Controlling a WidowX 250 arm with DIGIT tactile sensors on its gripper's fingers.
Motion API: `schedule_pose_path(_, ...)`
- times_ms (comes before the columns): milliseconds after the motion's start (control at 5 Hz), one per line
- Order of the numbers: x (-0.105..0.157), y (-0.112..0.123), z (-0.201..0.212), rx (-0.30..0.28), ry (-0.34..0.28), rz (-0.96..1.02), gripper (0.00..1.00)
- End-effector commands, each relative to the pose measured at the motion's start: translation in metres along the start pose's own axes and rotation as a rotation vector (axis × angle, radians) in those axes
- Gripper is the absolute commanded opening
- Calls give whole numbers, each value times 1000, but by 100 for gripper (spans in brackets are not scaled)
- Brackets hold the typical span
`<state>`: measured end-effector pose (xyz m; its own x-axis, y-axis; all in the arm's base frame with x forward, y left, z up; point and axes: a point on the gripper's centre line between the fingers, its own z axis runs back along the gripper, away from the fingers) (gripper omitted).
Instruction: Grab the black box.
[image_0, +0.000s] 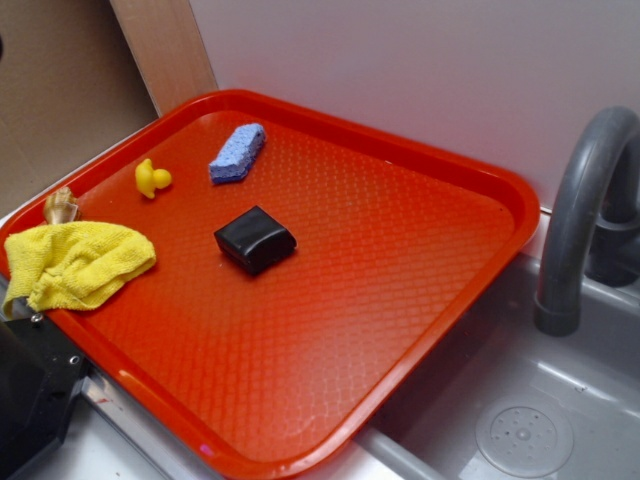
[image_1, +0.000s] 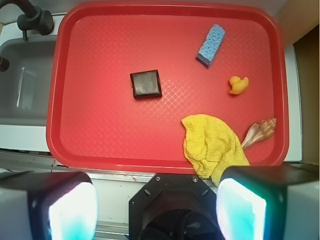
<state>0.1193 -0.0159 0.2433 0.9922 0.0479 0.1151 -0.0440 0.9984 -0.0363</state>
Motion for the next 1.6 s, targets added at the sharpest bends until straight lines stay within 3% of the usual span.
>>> schedule_pose_path(0,0,0,0,0,0,0,100)
schedule_pose_path(200,42,13,-29,51,-7,-31,100)
schedule_pose_path(400,64,8,-44,100,-39,-43,100)
schedule_pose_path(600,66,-1,-56,72,-68,-292,100)
schedule_pose_path(1000,63,-5,-83,43,10,-796,100)
schedule_pose_path(1200,71,-13,-102,61,62,-1052,100)
schedule_pose_path(1400,86,-24,-132,23,50,-1300,100)
